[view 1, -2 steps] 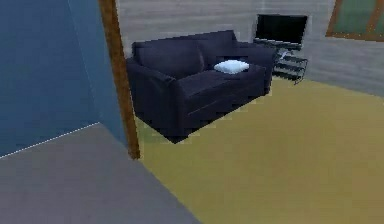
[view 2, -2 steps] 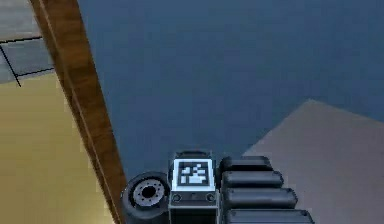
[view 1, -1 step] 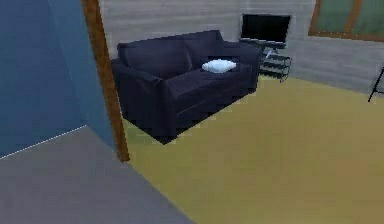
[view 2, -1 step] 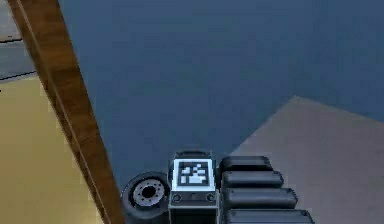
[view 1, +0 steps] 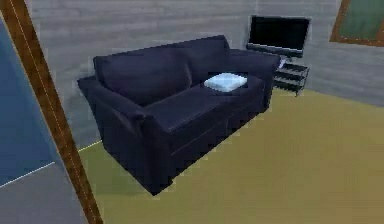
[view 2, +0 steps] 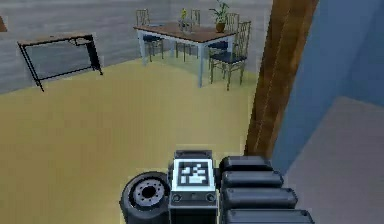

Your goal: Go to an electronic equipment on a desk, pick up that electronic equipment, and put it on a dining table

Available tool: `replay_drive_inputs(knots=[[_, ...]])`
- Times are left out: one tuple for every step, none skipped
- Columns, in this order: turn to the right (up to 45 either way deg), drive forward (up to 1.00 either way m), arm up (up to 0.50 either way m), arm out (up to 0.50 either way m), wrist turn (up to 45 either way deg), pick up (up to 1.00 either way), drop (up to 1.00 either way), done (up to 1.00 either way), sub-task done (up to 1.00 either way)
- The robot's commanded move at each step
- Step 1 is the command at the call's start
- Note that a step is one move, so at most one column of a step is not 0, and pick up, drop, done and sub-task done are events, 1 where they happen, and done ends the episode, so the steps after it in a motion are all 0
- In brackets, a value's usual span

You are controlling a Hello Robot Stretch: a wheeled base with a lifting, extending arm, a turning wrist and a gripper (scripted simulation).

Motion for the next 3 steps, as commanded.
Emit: replay_drive_inputs(knots=[[0.0,0.20,0.00,0.00,0.0,0.00,0.00,0.00,0.00],[45.0,0.00,0.00,0.00,0.0,0.00,0.00,0.00,0.00],[33.0,0.00,0.00,0.00,0.0,0.00,0.00,0.00,0.00]])
